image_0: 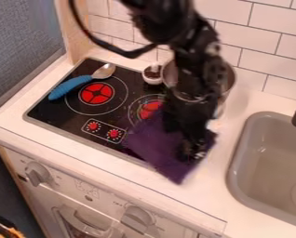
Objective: Move the purple cloth to the bottom right of the stove
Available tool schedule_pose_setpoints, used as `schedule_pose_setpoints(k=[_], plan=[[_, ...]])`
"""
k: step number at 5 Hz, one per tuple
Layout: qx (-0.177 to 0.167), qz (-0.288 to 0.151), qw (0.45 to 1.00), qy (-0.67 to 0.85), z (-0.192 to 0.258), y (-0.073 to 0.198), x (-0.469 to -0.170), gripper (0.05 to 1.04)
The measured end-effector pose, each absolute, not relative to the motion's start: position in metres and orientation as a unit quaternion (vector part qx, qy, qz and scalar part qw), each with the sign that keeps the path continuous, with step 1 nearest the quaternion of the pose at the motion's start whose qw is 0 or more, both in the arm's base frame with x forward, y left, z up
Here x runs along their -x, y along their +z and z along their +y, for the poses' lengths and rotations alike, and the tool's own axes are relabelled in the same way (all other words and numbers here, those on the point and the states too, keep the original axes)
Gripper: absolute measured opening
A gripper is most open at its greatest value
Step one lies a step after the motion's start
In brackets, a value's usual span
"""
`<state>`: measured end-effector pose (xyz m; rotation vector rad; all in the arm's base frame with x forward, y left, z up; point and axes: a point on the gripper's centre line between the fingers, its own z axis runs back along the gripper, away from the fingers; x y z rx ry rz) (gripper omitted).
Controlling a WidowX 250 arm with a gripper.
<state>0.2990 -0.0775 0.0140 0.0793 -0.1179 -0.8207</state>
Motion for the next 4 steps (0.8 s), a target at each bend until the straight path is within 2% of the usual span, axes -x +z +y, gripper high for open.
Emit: schedule_pose_setpoints(k=[2,4], plan=[[-0.037,-0.053,0.900,-0.431,-0.1054,0.0143,-0.3036,1.001],[-0.044,-0.048,0.905,-0.421,-0.0956,0.0190,-0.3019,0.999]])
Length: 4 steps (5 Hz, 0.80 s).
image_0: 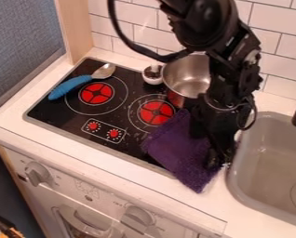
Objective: Move the purple cloth to the bottom right of the stove
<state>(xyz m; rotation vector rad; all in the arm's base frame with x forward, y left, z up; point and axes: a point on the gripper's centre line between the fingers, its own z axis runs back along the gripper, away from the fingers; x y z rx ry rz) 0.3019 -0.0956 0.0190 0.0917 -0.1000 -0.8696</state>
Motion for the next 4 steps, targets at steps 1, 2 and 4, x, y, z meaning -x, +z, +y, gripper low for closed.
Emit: schedule_pose_setpoints(k=[1,2,4], plan=[[-0.058,-0.061,0.908,-0.410,-0.087,0.037,-0.304,0.999],[-0.071,-0.073,0.909,-0.403,-0.082,0.059,-0.302,0.999],[-0.092,-0.122,0.917,-0.367,-0.075,0.094,-0.290,0.999]])
